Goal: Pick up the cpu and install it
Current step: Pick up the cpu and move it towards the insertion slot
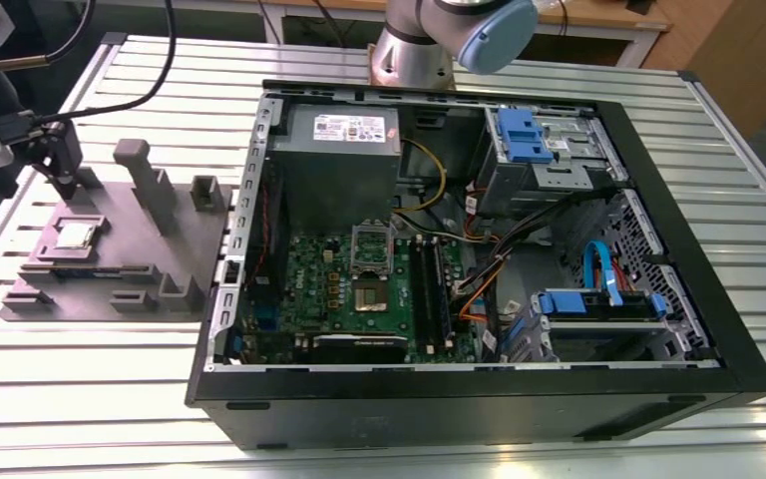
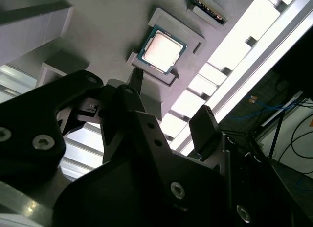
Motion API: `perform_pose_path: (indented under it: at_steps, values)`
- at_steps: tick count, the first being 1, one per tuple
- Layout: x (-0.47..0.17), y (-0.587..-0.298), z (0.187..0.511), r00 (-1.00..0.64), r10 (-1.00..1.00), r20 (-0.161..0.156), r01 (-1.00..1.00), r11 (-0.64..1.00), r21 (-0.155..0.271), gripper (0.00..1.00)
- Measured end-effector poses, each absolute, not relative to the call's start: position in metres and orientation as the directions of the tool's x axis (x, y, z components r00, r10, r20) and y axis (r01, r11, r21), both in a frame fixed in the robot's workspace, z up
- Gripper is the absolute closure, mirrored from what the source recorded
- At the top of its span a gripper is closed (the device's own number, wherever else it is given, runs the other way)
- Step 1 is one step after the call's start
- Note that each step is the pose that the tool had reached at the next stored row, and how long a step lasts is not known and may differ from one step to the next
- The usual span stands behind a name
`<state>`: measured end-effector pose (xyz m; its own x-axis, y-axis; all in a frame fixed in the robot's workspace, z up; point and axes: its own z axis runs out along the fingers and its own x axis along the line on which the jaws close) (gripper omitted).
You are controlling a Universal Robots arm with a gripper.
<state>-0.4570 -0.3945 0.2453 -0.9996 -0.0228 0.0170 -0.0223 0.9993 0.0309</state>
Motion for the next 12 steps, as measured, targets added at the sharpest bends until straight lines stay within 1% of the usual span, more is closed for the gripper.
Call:
perform_pose_path:
  at_steps: [12]
  values:
    - [-0.455, -0.398, 0.224, -0.999, -0.027, 0.017, -0.027, 0.999, 0.031, 0.35]
